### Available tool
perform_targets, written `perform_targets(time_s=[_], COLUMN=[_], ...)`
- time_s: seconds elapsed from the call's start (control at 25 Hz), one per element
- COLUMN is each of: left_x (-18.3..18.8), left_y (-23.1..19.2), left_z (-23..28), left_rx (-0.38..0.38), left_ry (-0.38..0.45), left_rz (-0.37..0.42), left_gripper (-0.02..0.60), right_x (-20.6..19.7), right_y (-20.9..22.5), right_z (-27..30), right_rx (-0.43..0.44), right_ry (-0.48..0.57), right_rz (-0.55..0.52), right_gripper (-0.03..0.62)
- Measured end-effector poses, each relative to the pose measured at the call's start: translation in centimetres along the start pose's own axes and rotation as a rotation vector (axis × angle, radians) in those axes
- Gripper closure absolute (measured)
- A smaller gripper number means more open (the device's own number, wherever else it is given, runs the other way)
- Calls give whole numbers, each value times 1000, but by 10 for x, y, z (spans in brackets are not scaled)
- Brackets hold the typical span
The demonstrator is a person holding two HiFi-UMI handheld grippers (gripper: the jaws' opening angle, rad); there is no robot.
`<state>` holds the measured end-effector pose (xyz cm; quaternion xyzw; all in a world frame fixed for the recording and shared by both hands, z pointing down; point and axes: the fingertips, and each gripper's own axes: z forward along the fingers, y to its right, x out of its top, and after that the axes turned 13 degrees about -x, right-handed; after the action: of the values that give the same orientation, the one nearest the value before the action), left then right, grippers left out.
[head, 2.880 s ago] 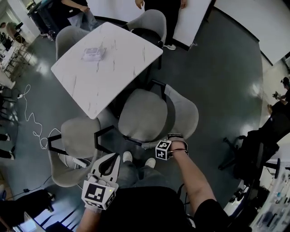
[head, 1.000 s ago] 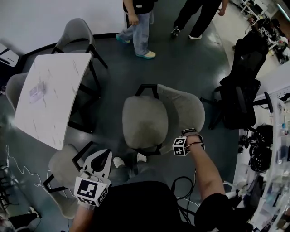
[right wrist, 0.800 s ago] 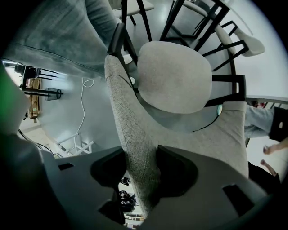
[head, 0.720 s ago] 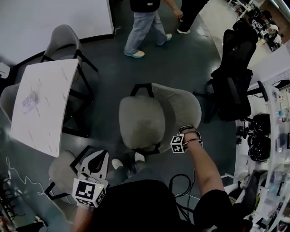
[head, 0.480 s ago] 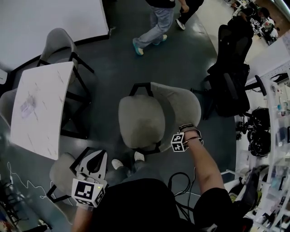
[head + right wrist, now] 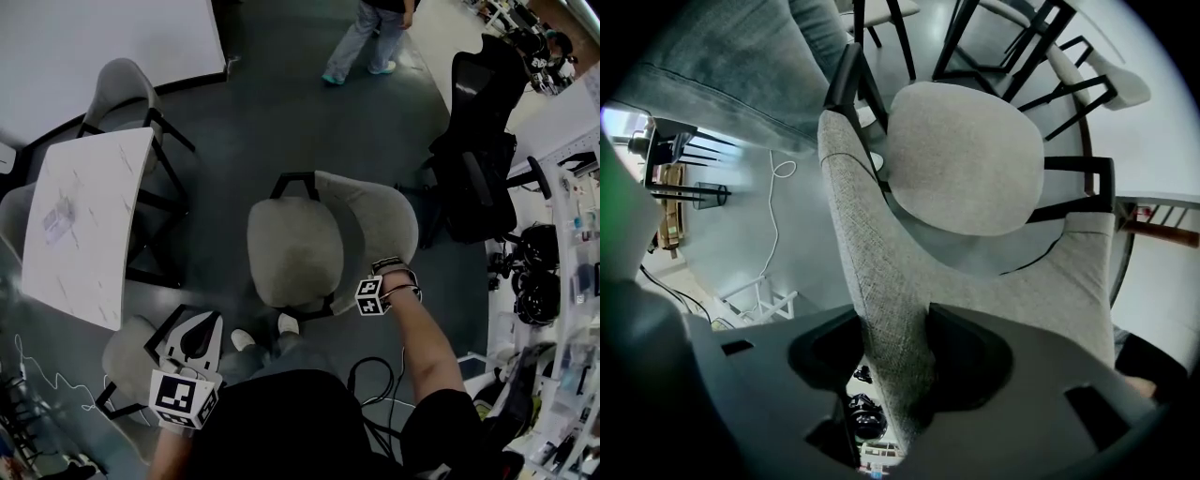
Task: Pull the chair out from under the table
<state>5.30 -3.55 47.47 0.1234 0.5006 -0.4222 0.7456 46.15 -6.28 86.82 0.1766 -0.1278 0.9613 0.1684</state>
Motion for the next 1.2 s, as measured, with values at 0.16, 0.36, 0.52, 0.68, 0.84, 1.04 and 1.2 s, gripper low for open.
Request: perform_targets(time_s=[0.16, 0.36, 0.52, 0.68, 0.84, 1.04, 1.2], left_x=[-3, -4, -5, -7, -4, 6, 13], left_y=[1, 0, -8, -15, -17, -32, -43], left_z=[-1, -5, -10, -16, -21, -37, -56], left_rx=[0, -5, -10, -29, -56, -56, -25], left_ry=[7, 23, 41, 52, 67, 104, 140], left_rz=[-8, -15, -19, -21, -7, 5, 2], left_gripper=[575, 575, 575, 575, 575, 575, 575], right_x=[1, 2, 3, 11, 21, 64, 115], right_y=[-1, -3, -1, 8, 32, 79, 127], right_z=[-2, -9, -21, -44, -70, -112, -172], right_rx=[-11, -31, -26, 9, -39, -170, -262], right_ry=[-9, -38, -39, -16, -7, 73, 211], right_rz=[-13, -24, 52, 192, 266, 342, 480], right_gripper=[399, 399, 399, 411, 459, 534, 553])
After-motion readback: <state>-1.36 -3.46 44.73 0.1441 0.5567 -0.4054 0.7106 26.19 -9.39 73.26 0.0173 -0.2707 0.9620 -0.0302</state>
